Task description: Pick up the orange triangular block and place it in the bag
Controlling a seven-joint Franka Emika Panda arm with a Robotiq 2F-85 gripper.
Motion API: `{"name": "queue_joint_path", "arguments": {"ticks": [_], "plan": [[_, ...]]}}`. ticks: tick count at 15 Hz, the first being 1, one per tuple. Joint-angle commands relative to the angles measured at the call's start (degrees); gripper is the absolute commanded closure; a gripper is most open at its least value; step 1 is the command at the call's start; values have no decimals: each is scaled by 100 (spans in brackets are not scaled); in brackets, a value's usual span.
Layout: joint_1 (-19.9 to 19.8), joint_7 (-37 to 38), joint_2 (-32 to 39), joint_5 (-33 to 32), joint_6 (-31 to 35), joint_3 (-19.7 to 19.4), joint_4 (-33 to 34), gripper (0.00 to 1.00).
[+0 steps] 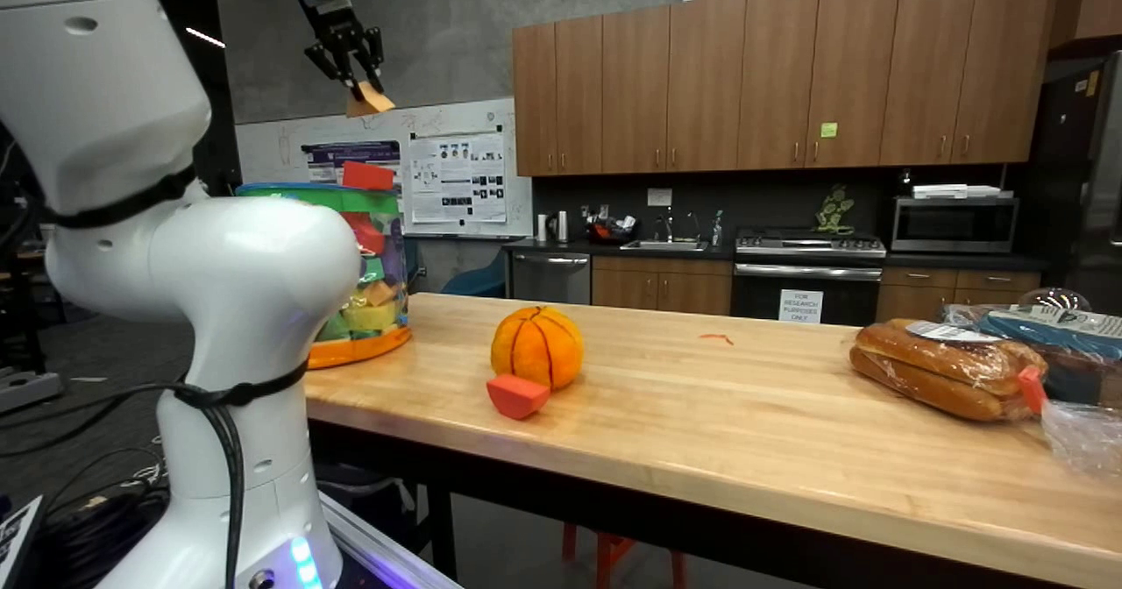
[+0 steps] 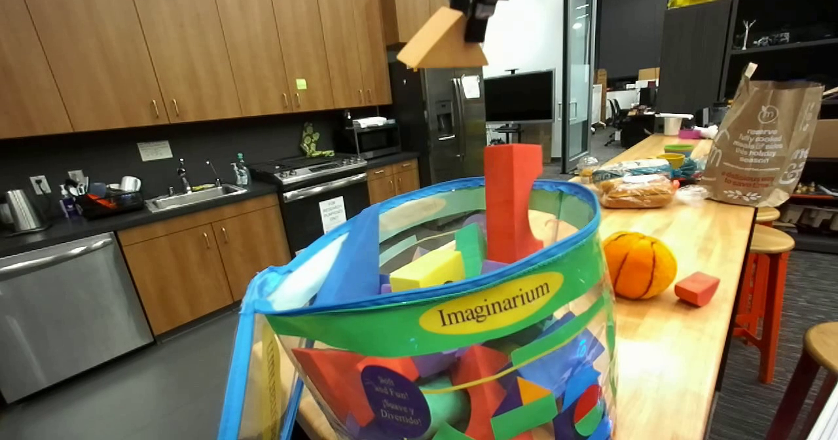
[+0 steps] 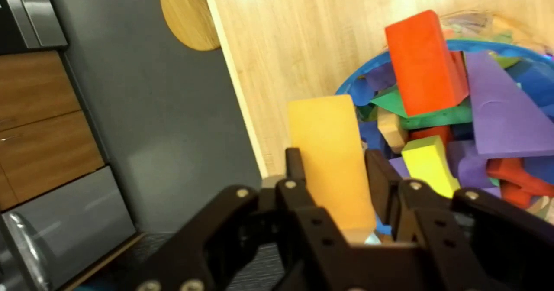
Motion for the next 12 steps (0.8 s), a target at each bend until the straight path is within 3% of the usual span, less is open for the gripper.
{"name": "queue_joint_path", "arguments": {"ticks": [1,7,12], "plan": [[137,-553,363,29,-518,222,388,86],[228,-1191,854,-78,-980,672,756,86],[189,-1517,1105,-102,-1104,825,985,86]]}}
